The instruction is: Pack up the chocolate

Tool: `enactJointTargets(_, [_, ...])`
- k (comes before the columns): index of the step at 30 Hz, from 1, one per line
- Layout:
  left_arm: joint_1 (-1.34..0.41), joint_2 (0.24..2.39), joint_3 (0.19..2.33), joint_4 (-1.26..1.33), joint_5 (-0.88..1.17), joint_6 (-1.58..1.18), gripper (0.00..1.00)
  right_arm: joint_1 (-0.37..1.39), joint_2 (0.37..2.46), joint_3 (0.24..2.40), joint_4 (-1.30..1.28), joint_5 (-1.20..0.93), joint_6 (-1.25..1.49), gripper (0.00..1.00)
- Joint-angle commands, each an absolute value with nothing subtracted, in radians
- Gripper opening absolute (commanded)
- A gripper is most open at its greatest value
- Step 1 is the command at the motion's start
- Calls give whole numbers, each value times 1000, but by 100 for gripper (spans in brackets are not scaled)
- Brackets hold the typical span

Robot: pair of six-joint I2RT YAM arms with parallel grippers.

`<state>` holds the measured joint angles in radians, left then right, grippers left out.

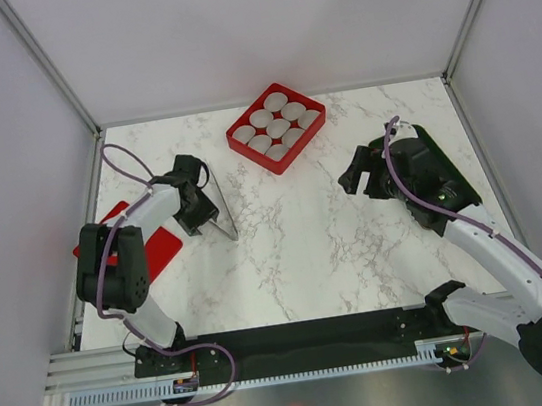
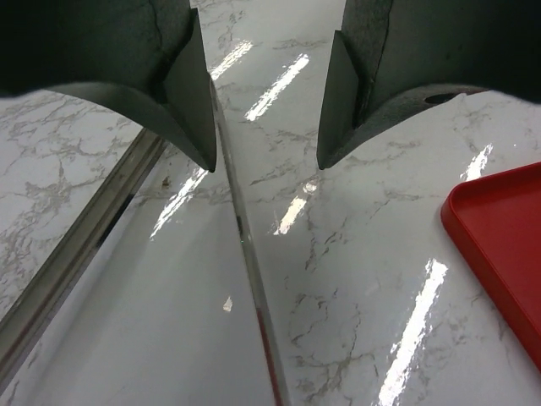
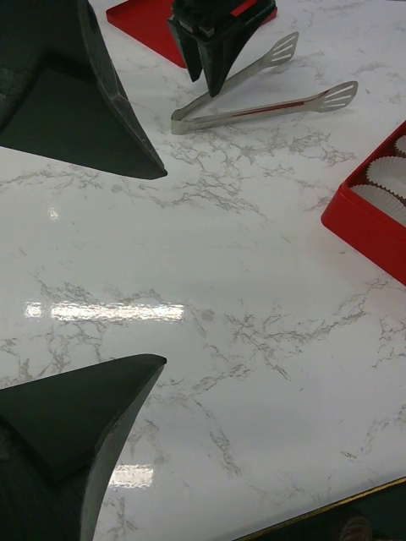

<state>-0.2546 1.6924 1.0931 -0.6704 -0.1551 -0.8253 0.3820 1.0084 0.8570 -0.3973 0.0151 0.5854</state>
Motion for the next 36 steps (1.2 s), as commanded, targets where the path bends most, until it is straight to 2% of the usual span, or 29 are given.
enactJointTargets(1, [-255, 1701, 1104, -608, -212, -858, 57, 380, 982, 845, -365, 15, 569, 93])
enactJointTargets(9, [-281, 1710, 1098, -566, -92, -792, 48, 380, 956, 836, -376, 11, 577, 92])
enactJointTargets(15, [-351, 1703, 1063, -568, -81, -784, 32, 382, 925, 821, -397, 8, 586, 91])
enactJointTargets(21, [-435, 1684, 1008, -561, -55, -824, 22, 380, 887, 815, -426, 5, 601, 90])
enactJointTargets(36, [-799, 1626, 1014, -557, 18, -1046, 22, 380, 778, 788, -514, 8, 611, 90])
